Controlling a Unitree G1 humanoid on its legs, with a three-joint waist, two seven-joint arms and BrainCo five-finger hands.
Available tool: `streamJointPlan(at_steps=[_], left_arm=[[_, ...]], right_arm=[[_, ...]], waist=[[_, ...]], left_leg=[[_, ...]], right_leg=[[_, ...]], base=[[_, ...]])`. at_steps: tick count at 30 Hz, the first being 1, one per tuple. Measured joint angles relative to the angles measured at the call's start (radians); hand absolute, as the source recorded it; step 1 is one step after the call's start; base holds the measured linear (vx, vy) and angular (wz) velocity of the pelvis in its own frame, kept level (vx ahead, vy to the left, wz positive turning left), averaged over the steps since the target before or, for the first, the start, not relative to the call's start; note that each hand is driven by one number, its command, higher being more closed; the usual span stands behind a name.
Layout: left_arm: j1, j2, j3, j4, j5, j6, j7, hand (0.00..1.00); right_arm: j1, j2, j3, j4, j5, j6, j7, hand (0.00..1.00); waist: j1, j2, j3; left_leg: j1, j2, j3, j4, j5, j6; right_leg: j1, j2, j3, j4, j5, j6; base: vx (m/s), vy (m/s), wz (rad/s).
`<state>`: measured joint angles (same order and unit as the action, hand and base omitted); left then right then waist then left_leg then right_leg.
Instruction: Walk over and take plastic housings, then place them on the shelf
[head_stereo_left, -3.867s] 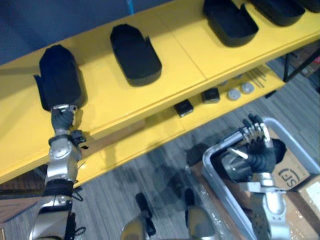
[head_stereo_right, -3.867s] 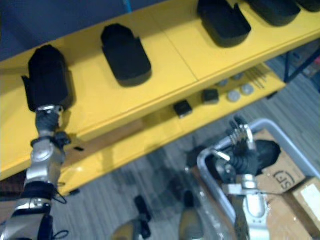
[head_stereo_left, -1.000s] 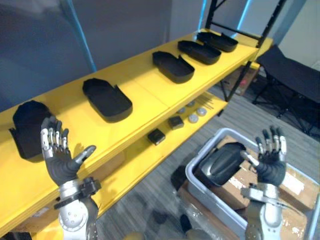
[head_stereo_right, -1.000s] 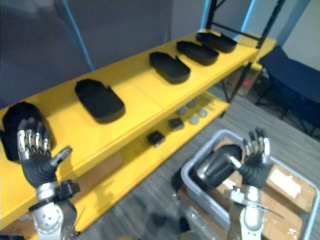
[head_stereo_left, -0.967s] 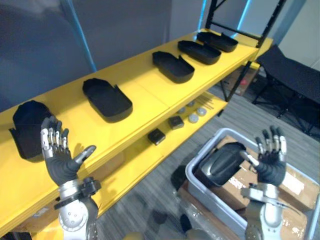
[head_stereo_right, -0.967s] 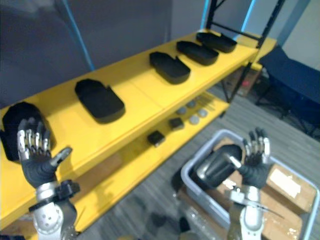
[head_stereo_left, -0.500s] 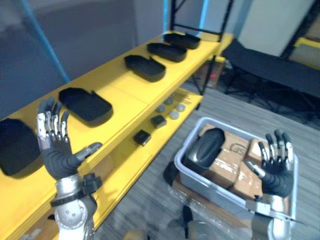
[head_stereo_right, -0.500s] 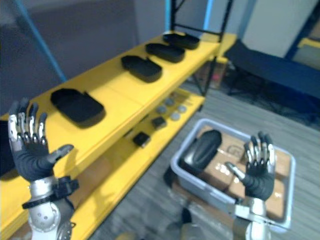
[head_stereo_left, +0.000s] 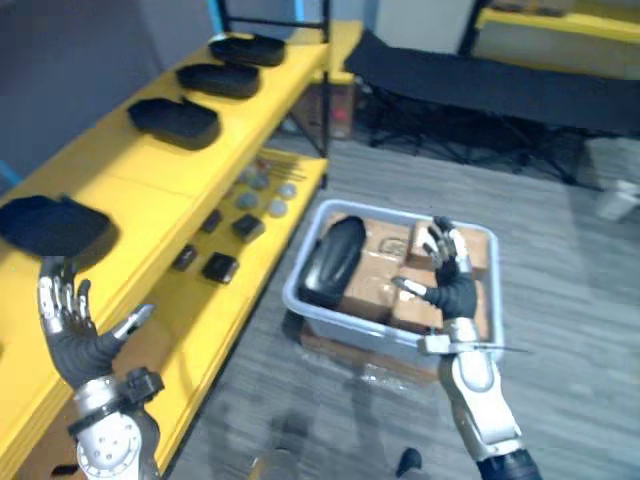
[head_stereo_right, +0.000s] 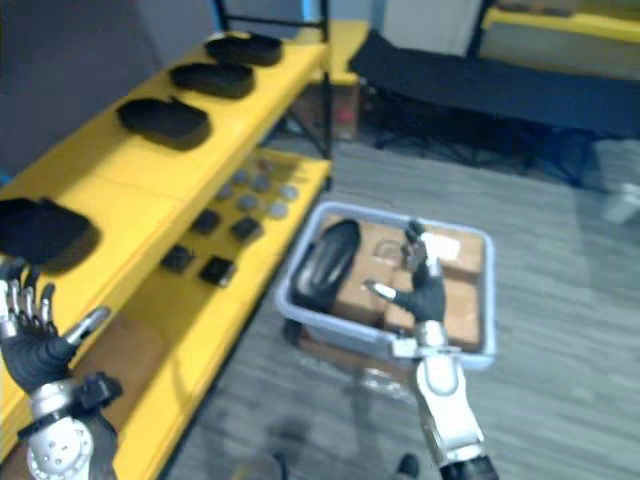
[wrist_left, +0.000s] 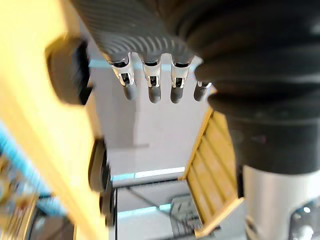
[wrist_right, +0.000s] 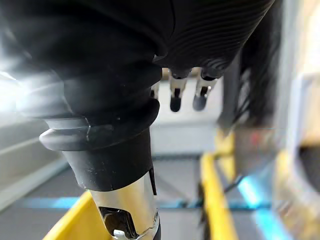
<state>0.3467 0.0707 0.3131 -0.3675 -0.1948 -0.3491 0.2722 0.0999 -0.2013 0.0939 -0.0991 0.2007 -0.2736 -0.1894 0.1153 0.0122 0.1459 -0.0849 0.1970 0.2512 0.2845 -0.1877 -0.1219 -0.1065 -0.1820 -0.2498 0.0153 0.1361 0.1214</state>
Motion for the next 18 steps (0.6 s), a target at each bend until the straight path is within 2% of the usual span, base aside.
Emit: streamJointPlan(at_steps=[2, 4, 5, 8, 10, 11, 14, 15, 17, 18], left_arm=[[-0.015, -0.018, -0.038, 0.008, -0.003, -0.001, 0.016, 0.0], [-0.035, -0.022, -0.078, 0.035, -0.031, -0.011, 0.018, 0.0], [-0.045, -0.022, -0.103, 0.052, -0.032, -0.012, 0.021, 0.0], [-0.056, -0.022, -0.203, 0.134, -0.031, -0.003, 0.018, 0.0], [-0.077, -0.023, -0.264, 0.2, -0.022, 0.02, 0.015, 0.0], [-0.092, -0.022, -0.298, 0.247, -0.017, 0.036, 0.009, 0.0], [-0.172, -0.024, -0.411, 0.46, 0.005, 0.099, 0.011, 0.0], [-0.199, -0.033, -0.441, 0.575, 0.018, 0.122, 0.026, 0.0], [-0.207, -0.041, -0.452, 0.671, 0.03, 0.133, 0.039, 0.0], [-0.208, -0.04, -0.456, 0.728, 0.04, 0.134, 0.04, 0.0]], right_arm=[[0.014, -0.007, -0.067, 0.011, 0.039, 0.03, 0.01, 0.0], [0.018, -0.006, -0.109, 0.041, 0.06, 0.035, 0.013, 0.0], [0.018, -0.005, -0.107, 0.046, 0.059, 0.035, 0.013, 0.0], [0.011, 0.01, -0.078, 0.054, 0.057, 0.035, 0.011, 0.0], [-0.021, 0.004, -0.066, 0.093, 0.052, 0.035, -0.003, 0.0], [-0.063, 0.002, -0.061, 0.14, 0.037, 0.037, -0.013, 0.0], [-0.242, -0.021, -0.043, 0.293, 0.012, 0.063, -0.059, 0.0], [-0.356, -0.033, -0.022, 0.376, -0.011, 0.083, -0.097, 0.0], [-0.462, -0.034, -0.012, 0.444, -0.022, 0.097, -0.135, 0.0], [-0.541, -0.037, -0.005, 0.491, -0.022, 0.105, -0.172, 0.0]], waist=[[-0.024, 0.022, 0.04], [-0.044, 0.026, 0.069], [-0.05, 0.021, 0.095], [-0.05, 0.005, 0.113], [-0.061, 0.01, 0.116], [-0.063, 0.01, 0.119], [-0.068, 0.031, 0.158], [-0.067, 0.037, 0.182], [-0.063, 0.039, 0.203], [-0.051, 0.038, 0.22]], left_leg=[[-0.014, 0.01, -0.031, 0.007, -0.001, 0.0], [-0.038, 0.01, -0.03, 0.002, 0.004, -0.007], [-0.04, 0.008, -0.029, -0.003, 0.004, -0.008], [-0.044, -0.011, -0.037, -0.02, 0.005, -0.009], [-0.055, -0.02, -0.054, -0.022, 0.008, -0.011], [-0.06, -0.029, -0.059, -0.028, 0.019, -0.019], [-0.082, -0.066, -0.103, -0.033, 0.038, -0.007], [-0.093, -0.08, -0.115, -0.031, 0.042, 0.0], [-0.11, -0.094, -0.137, -0.026, 0.046, 0.006], [-0.121, -0.103, -0.153, -0.025, 0.051, 0.009]], right_leg=[[-0.034, 0.013, 0.006, 0.033, -0.011, -0.014], [-0.073, 0.016, 0.016, 0.046, -0.02, -0.024], [-0.088, 0.02, 0.029, 0.045, -0.019, -0.025], [-0.12, 0.015, 0.03, 0.039, -0.003, -0.038], [-0.126, 0.007, 0.021, 0.041, 0.002, -0.036], [-0.136, -0.001, 0.018, 0.045, 0.01, -0.039], [-0.138, -0.032, 0.0, 0.045, 0.033, -0.018], [-0.139, -0.048, -0.01, 0.045, 0.039, -0.01], [-0.138, -0.062, -0.027, 0.045, 0.043, -0.006], [-0.138, -0.071, -0.041, 0.045, 0.045, -0.005]], base=[[-0.13, -0.111, -0.2], [-0.18, -0.072, -0.25], [-0.16, -0.051, -0.35], [-0.08, -0.024, -0.4], [-0.01, 0.006, 0.07], [-0.01, 0.021, 0.19], [-0.02, 0.051, 0.34], [-0.03, 0.062, 0.3], [-0.03, 0.054, 0.37], [-0.03, 0.047, 0.43]])
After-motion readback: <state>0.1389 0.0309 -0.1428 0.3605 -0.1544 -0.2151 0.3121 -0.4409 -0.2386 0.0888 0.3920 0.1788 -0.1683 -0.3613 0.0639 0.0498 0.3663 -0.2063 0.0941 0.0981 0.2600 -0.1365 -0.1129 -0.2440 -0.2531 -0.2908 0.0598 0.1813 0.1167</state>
